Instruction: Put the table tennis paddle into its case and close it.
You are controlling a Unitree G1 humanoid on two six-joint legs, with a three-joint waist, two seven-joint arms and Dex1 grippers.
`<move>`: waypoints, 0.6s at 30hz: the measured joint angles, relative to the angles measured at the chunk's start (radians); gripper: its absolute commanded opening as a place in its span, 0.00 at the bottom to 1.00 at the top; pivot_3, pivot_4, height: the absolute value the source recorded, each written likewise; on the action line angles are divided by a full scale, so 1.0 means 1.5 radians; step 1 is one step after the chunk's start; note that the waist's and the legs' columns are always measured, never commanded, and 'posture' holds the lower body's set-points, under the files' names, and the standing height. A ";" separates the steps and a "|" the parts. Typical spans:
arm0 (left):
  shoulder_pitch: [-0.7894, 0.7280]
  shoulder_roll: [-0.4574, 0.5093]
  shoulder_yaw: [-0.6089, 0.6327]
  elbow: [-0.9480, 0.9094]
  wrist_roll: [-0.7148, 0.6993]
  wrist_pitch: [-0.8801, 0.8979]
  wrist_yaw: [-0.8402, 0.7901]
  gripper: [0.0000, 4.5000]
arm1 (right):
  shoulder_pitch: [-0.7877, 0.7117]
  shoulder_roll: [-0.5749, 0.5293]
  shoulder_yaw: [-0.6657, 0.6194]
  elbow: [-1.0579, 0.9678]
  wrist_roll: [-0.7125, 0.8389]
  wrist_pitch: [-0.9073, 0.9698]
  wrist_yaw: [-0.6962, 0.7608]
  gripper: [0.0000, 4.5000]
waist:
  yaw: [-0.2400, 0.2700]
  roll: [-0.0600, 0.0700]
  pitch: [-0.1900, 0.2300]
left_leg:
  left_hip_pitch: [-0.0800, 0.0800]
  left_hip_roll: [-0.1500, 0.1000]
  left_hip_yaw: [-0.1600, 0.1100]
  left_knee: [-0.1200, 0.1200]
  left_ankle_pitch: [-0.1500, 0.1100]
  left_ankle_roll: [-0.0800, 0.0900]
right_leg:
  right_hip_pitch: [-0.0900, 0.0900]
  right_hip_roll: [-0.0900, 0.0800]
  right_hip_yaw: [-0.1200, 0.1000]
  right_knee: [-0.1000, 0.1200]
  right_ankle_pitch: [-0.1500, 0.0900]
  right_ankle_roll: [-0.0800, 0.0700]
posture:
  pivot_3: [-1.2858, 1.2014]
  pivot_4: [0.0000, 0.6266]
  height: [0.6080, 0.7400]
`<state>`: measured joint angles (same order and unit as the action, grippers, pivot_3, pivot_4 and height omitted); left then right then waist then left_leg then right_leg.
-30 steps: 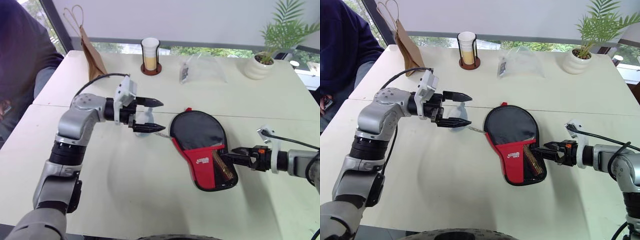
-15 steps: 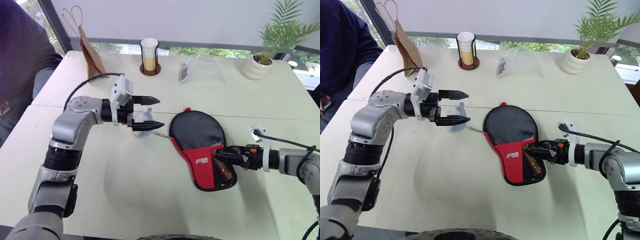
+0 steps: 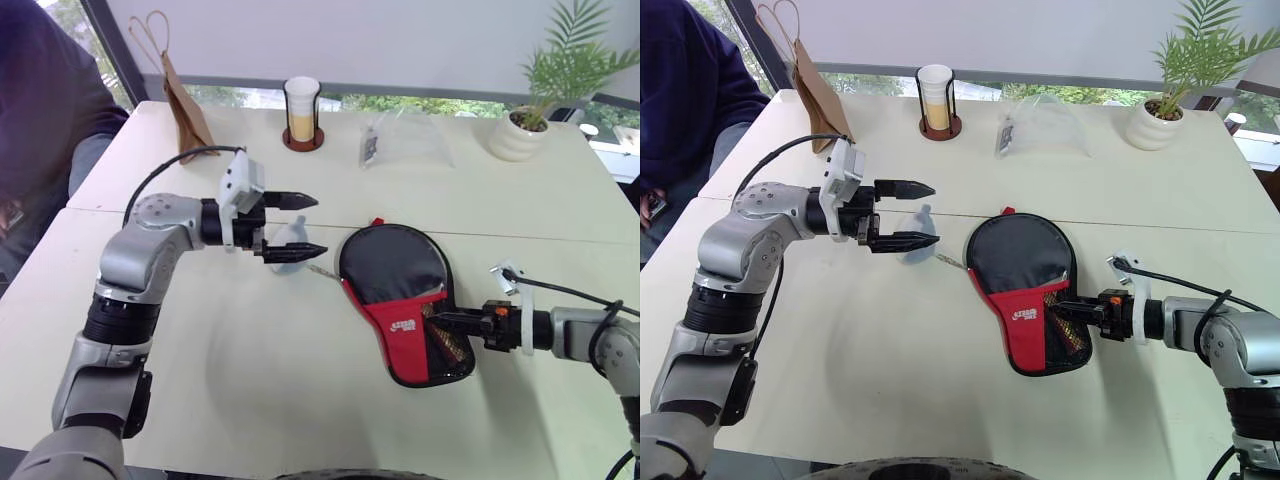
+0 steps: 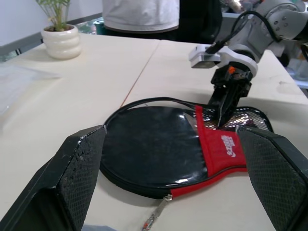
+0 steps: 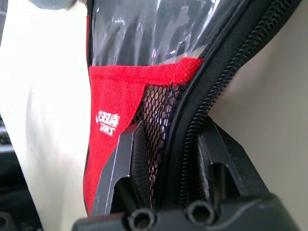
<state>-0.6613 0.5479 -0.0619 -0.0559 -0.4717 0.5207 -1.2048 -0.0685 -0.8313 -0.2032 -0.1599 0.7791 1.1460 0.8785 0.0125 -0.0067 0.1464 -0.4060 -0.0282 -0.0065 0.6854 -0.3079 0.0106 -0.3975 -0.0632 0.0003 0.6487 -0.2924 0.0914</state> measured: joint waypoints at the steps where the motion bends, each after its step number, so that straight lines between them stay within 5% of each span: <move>1: 0.001 0.000 0.000 -0.002 0.000 0.000 0.003 1.00 | 0.008 0.008 -0.010 -0.008 0.008 0.009 -0.009 0.19 | 0.000 0.000 0.000 | 0.000 0.000 0.000 0.000 0.000 0.000 | 0.000 0.000 0.000 0.000 0.000 0.000 | 0.52 0.24 1.00; 18: 0.018 -0.001 -0.001 -0.019 -0.015 -0.001 0.011 1.00 | 0.229 0.223 -0.203 -0.210 0.222 0.146 -0.242 0.19 | -0.001 -0.003 -0.003 | 0.001 0.000 -0.001 -0.002 -0.001 0.002 | 0.000 0.000 0.000 0.000 0.000 0.000 | 0.52 0.24 1.00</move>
<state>-0.6347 0.5463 -0.0633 -0.0837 -0.4936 0.5192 -1.1886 0.2751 -0.4972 -0.5077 -0.4756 1.1123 1.3650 0.5162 0.0117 -0.0118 0.1414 -0.4046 -0.0277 -0.0077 0.6828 -0.3100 0.0138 -0.3971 -0.0636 0.0003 0.6484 -0.2927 0.0909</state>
